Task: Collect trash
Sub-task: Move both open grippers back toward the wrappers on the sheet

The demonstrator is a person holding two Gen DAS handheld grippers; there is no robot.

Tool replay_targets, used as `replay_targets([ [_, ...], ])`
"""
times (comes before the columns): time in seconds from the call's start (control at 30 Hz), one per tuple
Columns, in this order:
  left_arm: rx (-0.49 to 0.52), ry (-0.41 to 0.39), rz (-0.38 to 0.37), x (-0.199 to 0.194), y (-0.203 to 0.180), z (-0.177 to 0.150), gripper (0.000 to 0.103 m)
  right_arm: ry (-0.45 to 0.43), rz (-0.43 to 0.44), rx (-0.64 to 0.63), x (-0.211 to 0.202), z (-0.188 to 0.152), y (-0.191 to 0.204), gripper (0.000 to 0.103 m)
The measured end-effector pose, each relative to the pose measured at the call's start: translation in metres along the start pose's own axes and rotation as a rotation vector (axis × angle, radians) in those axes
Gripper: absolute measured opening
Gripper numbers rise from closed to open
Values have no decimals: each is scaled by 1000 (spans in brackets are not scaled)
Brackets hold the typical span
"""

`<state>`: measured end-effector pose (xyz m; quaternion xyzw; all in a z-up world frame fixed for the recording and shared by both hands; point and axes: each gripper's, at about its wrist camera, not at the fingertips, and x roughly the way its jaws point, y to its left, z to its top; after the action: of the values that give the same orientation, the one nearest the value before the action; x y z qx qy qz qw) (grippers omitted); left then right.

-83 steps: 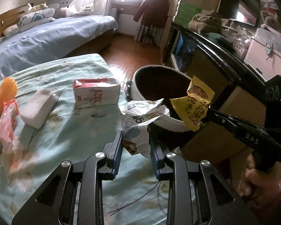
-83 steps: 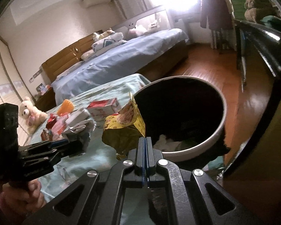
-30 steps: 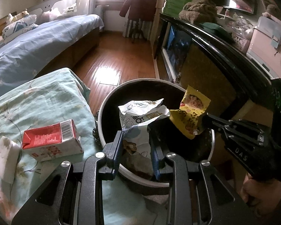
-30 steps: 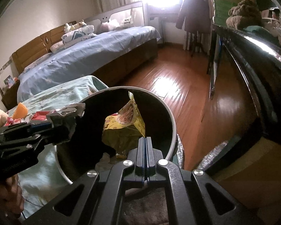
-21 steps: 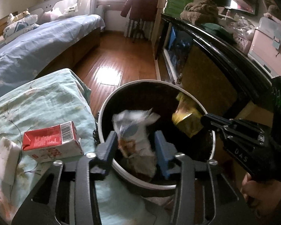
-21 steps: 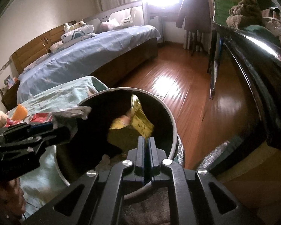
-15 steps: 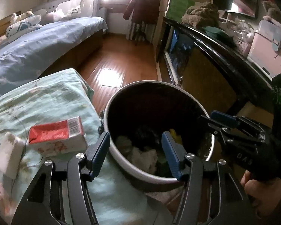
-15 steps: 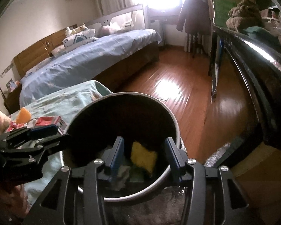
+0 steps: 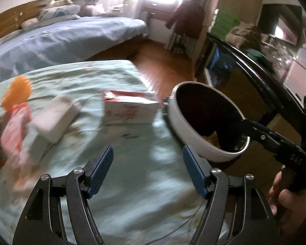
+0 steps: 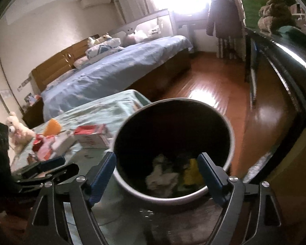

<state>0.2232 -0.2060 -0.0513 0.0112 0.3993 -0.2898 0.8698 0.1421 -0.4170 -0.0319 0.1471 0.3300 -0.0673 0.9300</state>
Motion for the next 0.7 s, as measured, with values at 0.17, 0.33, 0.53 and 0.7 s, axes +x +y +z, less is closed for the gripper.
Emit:
replay_targets([
  [0.17, -53, -23, 55, -19, 31, -13, 72, -1, 64, -13, 1, -6, 26, 87],
  [0.33, -106, -38, 99, -33, 60, -28, 72, 25, 119, -50, 9, -12, 55, 87],
  [0.53, -166, -42, 139, -46, 92, -40, 72, 59, 167, -101, 21, -21, 87, 87],
  [0.7, -195, -45, 164, -52, 109, -44, 72, 81, 197, -124, 28, -27, 103, 87],
])
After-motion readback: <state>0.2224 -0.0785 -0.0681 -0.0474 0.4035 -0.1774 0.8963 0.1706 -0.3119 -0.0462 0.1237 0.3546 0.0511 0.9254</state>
